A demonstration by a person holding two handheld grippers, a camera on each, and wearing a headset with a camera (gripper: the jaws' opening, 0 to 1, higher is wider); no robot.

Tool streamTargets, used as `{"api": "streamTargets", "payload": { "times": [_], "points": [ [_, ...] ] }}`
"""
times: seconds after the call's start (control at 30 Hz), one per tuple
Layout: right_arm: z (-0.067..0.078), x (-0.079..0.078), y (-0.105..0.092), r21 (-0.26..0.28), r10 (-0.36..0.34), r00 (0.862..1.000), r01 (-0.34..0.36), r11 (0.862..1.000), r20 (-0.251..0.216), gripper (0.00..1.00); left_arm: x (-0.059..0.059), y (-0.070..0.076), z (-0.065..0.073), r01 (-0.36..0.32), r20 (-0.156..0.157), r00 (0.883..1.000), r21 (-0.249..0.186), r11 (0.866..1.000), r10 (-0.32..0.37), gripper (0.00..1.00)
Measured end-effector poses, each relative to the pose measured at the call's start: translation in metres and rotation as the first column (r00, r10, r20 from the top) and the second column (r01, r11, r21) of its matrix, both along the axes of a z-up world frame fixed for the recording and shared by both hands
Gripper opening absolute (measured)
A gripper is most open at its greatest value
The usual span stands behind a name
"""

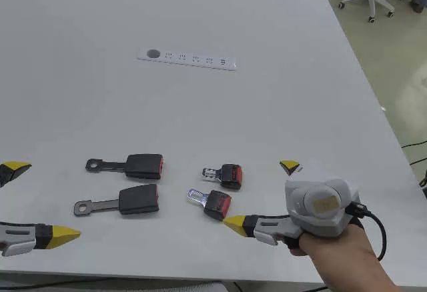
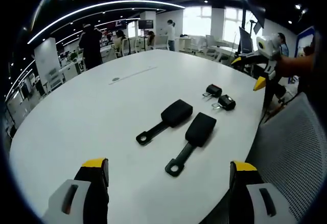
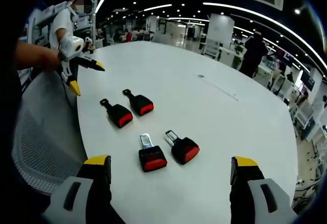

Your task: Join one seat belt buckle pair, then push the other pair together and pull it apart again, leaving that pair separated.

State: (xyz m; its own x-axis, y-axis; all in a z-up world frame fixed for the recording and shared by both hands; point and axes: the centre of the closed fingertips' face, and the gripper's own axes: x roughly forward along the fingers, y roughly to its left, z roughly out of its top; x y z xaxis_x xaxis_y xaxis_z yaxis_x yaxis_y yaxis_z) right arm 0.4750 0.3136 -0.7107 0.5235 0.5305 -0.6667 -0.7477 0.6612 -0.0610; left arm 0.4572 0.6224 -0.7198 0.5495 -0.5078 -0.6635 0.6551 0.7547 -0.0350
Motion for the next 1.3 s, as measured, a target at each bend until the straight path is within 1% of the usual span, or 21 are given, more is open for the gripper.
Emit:
{"api": "streamTargets", "payload": {
  "times": [0.03,0.07,0.1,0.13,0.27,0.37,0.4,0.47,0.53,0.63,0.7,0.73,0.8,0.87,0.97,1.13,1.27,1.3],
  "points": [
    [-0.001,0.0,0.0,0.012,-0.005,1.0,0.005,1.0,-0.012,0.99,0.001,0.0,0.002,-0.02,-0.001,1.0,-0.024,1.0,0.02,1.0],
    [-0.004,0.0,-0.002,0.022,-0.018,0.999,0.019,1.0,-0.034,0.99,0.004,-0.002,0.006,-0.042,0.005,0.999,-0.055,0.998,0.043,1.0],
    [-0.005,0.001,-0.003,0.022,-0.026,0.999,0.027,0.999,-0.037,0.99,0.005,-0.002,0.007,-0.049,0.009,0.999,-0.063,0.997,0.05,1.0],
    [-0.006,0.001,-0.004,0.025,-0.026,0.999,0.027,0.999,-0.036,0.99,0.005,0.001,0.006,-0.048,0.008,0.999,-0.058,0.997,0.049,1.0],
    [-0.005,0.0,-0.001,0.023,-0.024,0.999,0.025,0.999,-0.034,0.99,0.001,-0.003,0.004,-0.034,-0.001,0.999,-0.044,0.998,0.034,1.0],
    [-0.004,0.001,0.0,0.022,-0.022,0.999,0.023,1.0,-0.032,0.99,0.001,-0.004,0.006,-0.029,0.003,1.0,-0.038,0.999,0.029,1.0],
    [-0.004,0.001,0.0,0.022,-0.023,0.999,0.024,0.999,-0.032,0.99,0.001,-0.002,0.005,-0.021,0.011,1.0,-0.026,0.999,0.021,1.0],
    [-0.002,0.001,0.0,0.02,-0.026,0.999,0.027,0.999,-0.034,0.99,-0.003,-0.004,0.004,0.0,0.005,1.0,-0.02,1.0,0.0,0.99],
    [-0.001,0.003,-0.003,0.008,-0.036,0.999,0.036,0.999,-0.028,0.99,-0.004,-0.006,0.004,0.002,0.004,1.0,-0.016,1.0,-0.002,0.99],
    [0.001,0.004,-0.004,0.012,-0.037,0.999,0.037,0.999,-0.017,0.99,-0.003,-0.002,0.004,-0.011,0.0,1.0,-0.017,1.0,0.011,1.0],
    [0.002,0.003,-0.005,0.004,-0.035,0.999,0.035,0.999,-0.018,0.99,-0.003,0.0,0.004,-0.022,-0.002,1.0,-0.016,1.0,0.022,1.0],
    [0.001,0.003,-0.005,0.0,-0.034,0.999,0.034,0.999,-0.018,0.99,-0.003,0.002,0.004,-0.03,-0.009,1.0,-0.018,0.999,0.03,1.0],
    [0.0,0.003,-0.006,-0.005,-0.032,0.999,0.032,0.999,-0.02,0.99,-0.004,0.001,0.005,-0.047,-0.024,0.999,-0.038,0.998,0.046,1.0],
    [0.001,0.002,-0.006,-0.01,-0.034,0.999,0.033,0.999,-0.021,0.99,-0.003,0.0,0.007,-0.052,-0.027,0.998,-0.05,0.997,0.051,1.0],
    [0.002,0.002,-0.007,-0.008,-0.049,0.999,0.049,0.999,-0.019,0.96,-0.003,-0.003,0.012,-0.043,-0.022,0.999,-0.05,0.998,0.042,1.0],
    [0.004,0.001,-0.005,-0.003,-0.052,0.998,0.052,0.999,-0.021,0.95,0.0,0.0,0.01,-0.033,-0.007,0.999,-0.033,0.999,0.033,1.0],
    [0.005,0.0,-0.005,0.004,-0.048,0.999,0.048,0.999,-0.022,0.94,0.0,-0.001,0.011,-0.033,-0.008,0.999,-0.029,0.999,0.033,0.98],
    [0.005,0.0,-0.005,-0.003,-0.045,0.999,0.045,0.999,-0.021,0.93,-0.001,-0.001,0.011,-0.03,-0.01,0.999,-0.029,0.999,0.03,0.98]
  ]
}}
